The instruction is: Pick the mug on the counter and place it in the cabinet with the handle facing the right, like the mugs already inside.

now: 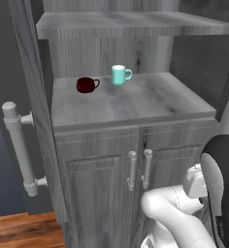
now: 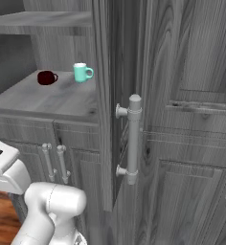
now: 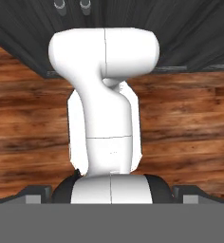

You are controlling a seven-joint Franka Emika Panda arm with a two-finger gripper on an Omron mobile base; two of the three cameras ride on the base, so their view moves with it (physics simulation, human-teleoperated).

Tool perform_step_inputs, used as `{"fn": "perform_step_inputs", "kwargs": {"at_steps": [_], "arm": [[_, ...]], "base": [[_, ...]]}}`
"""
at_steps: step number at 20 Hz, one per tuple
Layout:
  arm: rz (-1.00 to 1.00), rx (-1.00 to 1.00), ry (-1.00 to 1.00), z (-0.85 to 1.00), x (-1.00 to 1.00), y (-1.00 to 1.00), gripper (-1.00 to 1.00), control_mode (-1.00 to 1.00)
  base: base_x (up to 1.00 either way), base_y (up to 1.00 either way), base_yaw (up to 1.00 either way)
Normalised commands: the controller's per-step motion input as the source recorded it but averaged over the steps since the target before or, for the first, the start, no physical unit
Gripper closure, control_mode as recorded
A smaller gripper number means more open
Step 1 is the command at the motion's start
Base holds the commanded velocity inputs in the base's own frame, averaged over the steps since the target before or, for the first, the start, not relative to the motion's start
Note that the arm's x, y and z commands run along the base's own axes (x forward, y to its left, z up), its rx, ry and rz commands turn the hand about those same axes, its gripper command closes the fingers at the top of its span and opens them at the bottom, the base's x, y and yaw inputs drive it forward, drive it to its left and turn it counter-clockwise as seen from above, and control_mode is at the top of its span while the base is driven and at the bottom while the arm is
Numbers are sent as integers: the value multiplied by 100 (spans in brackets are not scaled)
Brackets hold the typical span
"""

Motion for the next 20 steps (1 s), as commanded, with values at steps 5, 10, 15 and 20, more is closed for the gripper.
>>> {"fn": "perform_step_inputs", "kwargs": {"at_steps": [5,10,15,20], "arm": [[0,0,0,0,0,0,-100,-100],[0,0,0,0,-2,0,-100,100],[0,0,0,0,0,0,-100,100],[0,0,0,0,0,0,-100,100]], "base": [[0,0,0],[-8,1,0],[-33,5,0],[-39,8,-3]]}}
